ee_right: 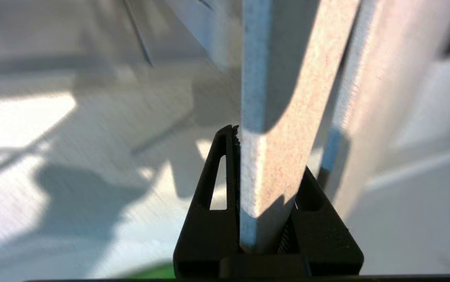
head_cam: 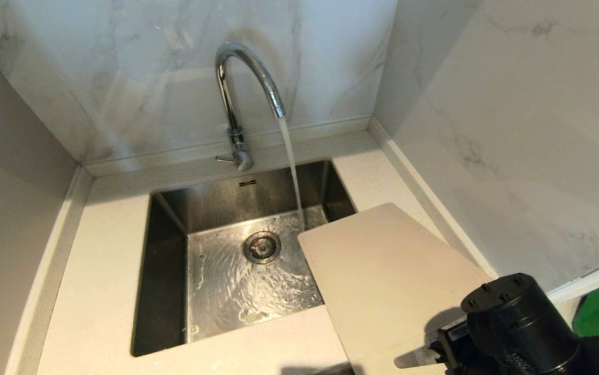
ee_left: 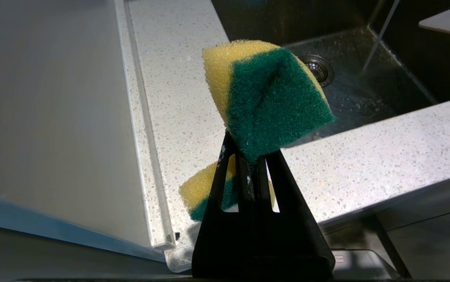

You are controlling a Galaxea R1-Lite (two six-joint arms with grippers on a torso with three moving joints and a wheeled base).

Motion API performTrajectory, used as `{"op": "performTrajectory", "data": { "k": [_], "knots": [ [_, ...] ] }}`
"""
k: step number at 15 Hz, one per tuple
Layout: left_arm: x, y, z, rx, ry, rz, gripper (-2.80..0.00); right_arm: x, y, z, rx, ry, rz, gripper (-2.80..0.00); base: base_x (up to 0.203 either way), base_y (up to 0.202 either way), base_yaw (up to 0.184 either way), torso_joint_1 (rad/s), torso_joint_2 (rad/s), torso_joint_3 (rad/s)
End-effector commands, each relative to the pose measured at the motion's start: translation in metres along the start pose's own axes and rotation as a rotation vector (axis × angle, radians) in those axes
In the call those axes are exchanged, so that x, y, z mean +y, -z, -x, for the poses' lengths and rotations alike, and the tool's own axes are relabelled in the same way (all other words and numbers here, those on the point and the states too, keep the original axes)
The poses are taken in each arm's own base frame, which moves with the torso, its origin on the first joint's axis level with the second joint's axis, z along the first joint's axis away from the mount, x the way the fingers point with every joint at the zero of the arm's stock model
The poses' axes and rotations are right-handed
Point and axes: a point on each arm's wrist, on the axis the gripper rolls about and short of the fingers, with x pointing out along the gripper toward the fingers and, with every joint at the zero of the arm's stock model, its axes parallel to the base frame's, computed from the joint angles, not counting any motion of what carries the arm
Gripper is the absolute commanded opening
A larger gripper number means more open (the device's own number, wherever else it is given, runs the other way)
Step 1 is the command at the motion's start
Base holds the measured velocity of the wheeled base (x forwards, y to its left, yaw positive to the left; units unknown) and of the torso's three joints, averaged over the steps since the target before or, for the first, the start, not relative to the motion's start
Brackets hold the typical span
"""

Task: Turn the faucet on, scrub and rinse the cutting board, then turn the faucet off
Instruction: Pick up the cutting board

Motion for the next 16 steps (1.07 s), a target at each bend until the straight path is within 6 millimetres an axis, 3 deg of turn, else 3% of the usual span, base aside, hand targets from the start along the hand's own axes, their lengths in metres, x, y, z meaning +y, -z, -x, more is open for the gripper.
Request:
{"op": "performTrajectory", "data": {
  "k": [1,6,10,16],
  "knots": [
    [0.0,0.0,0.0,-0.003,0.0,0.0,-2.8,-0.018,0.004,0.02,0.006,0.103,0.008,-2.8,0.0,0.0,0.0,0.0,0.0,0.0],
    [0.0,0.0,0.0,-0.002,-0.001,-0.001,-2.8,-0.026,0.007,0.032,0.023,0.184,0.008,-2.8,0.0,0.0,0.0,0.0,0.0,0.0],
    [0.0,0.0,0.0,-0.002,-0.001,0.0,-2.8,-0.026,0.011,0.041,0.031,0.222,0.12,-2.8,0.0,0.0,0.0,0.0,0.0,0.0],
    [0.0,0.0,0.0,-0.002,-0.001,0.0,-2.8,-0.045,0.011,0.051,0.061,0.411,0.283,-2.8,0.0,0.0,0.0,0.0,0.0,0.0]
  ]
}}
